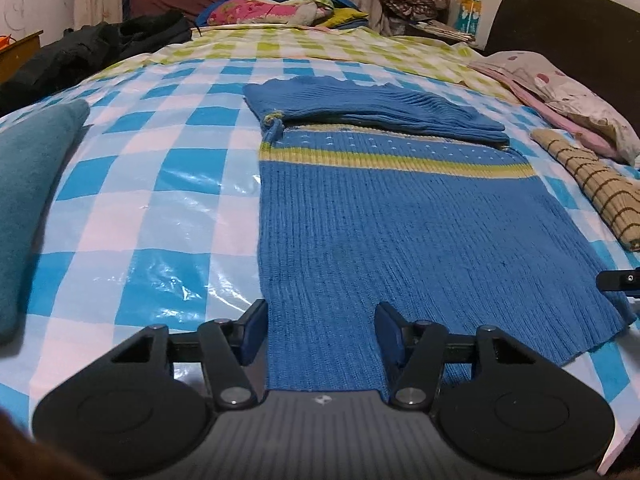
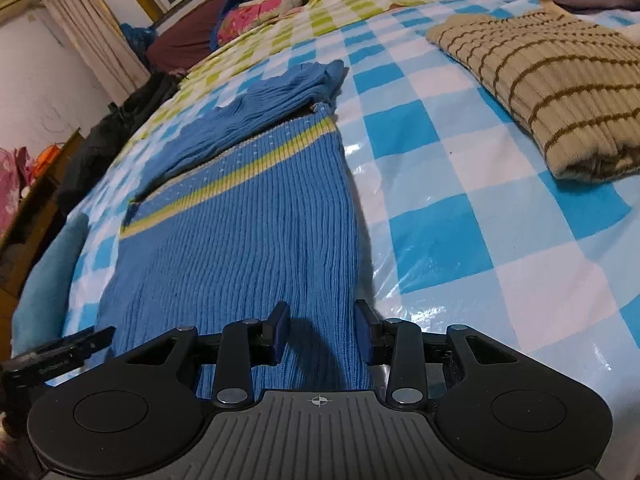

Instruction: Fold small clothes

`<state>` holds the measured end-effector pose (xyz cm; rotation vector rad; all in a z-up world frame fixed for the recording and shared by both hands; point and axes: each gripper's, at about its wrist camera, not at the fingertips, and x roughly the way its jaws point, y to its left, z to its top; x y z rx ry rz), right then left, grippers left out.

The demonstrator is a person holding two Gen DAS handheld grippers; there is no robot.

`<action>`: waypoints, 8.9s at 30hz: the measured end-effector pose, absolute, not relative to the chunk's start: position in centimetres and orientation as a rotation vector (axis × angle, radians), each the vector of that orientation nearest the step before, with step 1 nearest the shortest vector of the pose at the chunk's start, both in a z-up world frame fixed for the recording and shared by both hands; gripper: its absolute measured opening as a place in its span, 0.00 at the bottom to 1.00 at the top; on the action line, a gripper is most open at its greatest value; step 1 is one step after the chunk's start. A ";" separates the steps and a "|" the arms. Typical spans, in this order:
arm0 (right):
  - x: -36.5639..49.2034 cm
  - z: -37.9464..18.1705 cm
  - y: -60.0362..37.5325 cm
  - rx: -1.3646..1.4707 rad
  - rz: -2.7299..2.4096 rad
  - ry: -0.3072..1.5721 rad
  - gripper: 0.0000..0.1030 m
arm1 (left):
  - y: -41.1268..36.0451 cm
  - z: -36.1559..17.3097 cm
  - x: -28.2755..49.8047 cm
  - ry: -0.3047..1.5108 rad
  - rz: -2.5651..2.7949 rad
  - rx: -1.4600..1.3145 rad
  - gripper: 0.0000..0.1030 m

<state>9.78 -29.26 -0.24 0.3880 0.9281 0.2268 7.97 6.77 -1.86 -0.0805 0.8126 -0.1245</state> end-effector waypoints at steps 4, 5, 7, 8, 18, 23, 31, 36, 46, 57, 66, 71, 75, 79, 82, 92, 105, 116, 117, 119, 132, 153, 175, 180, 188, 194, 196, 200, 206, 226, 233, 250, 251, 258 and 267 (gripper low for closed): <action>9.9 -0.3 -29.4 0.420 0.251 0.932 0.34 | 6.7 -1.7 8.2 0.818 -0.151 -0.106 0.60; 9.9 -0.4 -29.5 0.436 0.260 0.936 0.34 | 6.6 -1.7 8.3 0.820 -0.152 -0.104 0.60; 10.2 -0.7 -29.7 0.473 0.276 0.940 0.34 | 6.5 -1.8 8.5 0.821 -0.151 -0.098 0.61; 10.3 -0.8 -29.8 0.498 0.283 0.944 0.34 | 6.4 -1.9 8.7 0.824 -0.151 -0.094 0.62; 11.2 -1.1 -28.9 0.574 0.322 0.930 0.12 | 8.3 -0.9 10.2 0.874 -0.158 -0.213 0.26; 11.5 0.0 -28.6 0.678 0.368 0.856 0.10 | 9.7 0.1 11.9 0.829 -0.230 -0.389 0.15; 16.0 3.8 -28.1 0.832 0.447 0.667 0.10 | 11.2 4.2 17.9 0.684 -0.299 -0.522 0.15; 21.9 5.3 -28.1 0.892 0.447 0.588 0.10 | 11.6 5.7 24.1 0.620 -0.287 -0.520 0.15; 34.2 0.8 -27.5 0.950 0.269 0.645 0.10 | 13.3 1.6 32.8 0.652 -0.128 -0.576 0.15; 36.4 -1.4 -26.6 0.887 0.186 0.697 0.10 | 12.5 2.6 26.6 0.549 -0.128 -0.294 0.50; 35.4 0.2 -25.1 0.787 0.202 0.681 0.10 | 11.1 3.0 21.6 0.471 -0.185 -0.121 0.73; 35.0 0.6 -24.9 0.775 0.216 0.678 0.10 | 9.5 1.8 22.1 0.484 -0.191 -0.014 0.73; 35.0 0.7 -25.0 0.764 0.220 0.683 0.10 | 8.8 1.6 24.3 0.460 -0.195 0.042 0.71; 35.1 0.8 -25.2 0.757 0.229 0.685 0.10 | 8.2 0.9 26.4 0.534 -0.226 0.089 0.17; 35.2 1.0 -25.3 0.744 0.240 0.683 0.10 | 8.6 0.8 27.3 0.552 -0.232 0.048 0.14; 36.2 3.2 -26.1 0.767 0.230 0.590 0.10 | 11.0 4.9 31.4 0.431 -0.164 -0.122 0.07; 36.8 1.6 -25.9 0.650 0.122 0.610 0.27 | 10.7 1.6 31.0 0.599 -0.203 -0.131 0.42; 35.6 2.5 -26.4 0.572 0.139 0.570 0.32 | 7.5 -0.2 33.0 0.705 -0.167 0.000 0.50; 35.5 2.3 -26.5 0.566 0.138 0.574 0.32 | 7.4 -0.1 33.0 0.703 -0.166 0.006 0.50; 35.6 1.8 -26.5 0.563 0.136 0.583 0.32 | 7.4 0.2 33.4 0.691 -0.172 0.003 0.50; 35.7 1.2 -26.9 0.547 0.138 0.592 0.32 | 6.6 0.6 36.0 0.728 -0.230 -0.005 0.52; 37.0 2.1 -24.4 0.280 0.193 0.619 0.32 | 11.8 4.6 35.1 0.637 -0.073 -0.064 0.12; 38.5 5.1 -24.7 0.400 0.174 0.602 0.08 | 13.8 1.8 35.5 0.639 0.018 -0.110 0.12; 40.9 0.3 -24.6 0.353 0.057 0.772 0.12 | 13.3 -1.2 35.4 0.699 0.070 -0.065 0.13; 38.8 1.8 -24.6 0.245 0.005 0.663 0.19 | 13.4 0.0 34.1 0.652 0.087 -0.088 0.15; 36.0 3.3 -24.0 0.144 0.038 0.579 0.19 | 13.0 0.7 32.1 0.618 0.112 -0.076 0.18; 35.9 2.7 -23.6 0.098 0.035 0.591 0.20 | 13.0 0.5 31.9 0.627 0.136 -0.056 0.21; 37.5 0.6 -25.0 0.169 -0.037 0.723 0.22 | 13.4 0.0 31.4 0.659 0.162 -0.066 0.21; 35.0 1.6 -25.5 0.209 -0.010 0.661 0.22 | 11.5 1.1 28.3 0.576 0.130 -0.031 0.23; 29.0 -0.1 -27.6 0.343 0.110 0.706 0.43 | 9.1 -0.3 23.5 0.662 0.012 -0.151 0.45; 29.0 -0.8 -28.3 0.367 0.130 0.716 0.61 | 8.5 -1.5 24.5 0.708 0.006 -0.170 0.53; 28.7 -1.5 -28.0 0.514 0.244 0.790 0.19 | 8.6 -1.1 23.7 0.755 -0.131 -0.220 0.24; 28.3 -1.3 -28.0 0.518 0.244 0.798 0.19 | 8.6 -1.0 23.3 0.758 -0.135 -0.223 0.24; 23.5 -0.2 -28.8 0.479 0.229 0.849 0.17 | 8.2 -0.8 18.6 0.806 -0.187 -0.205 0.23; 14.9 -0.7 -30.4 0.480 0.175 0.905 0.17 | 6.7 -0.8 13.1 0.817 -0.166 -0.125 0.25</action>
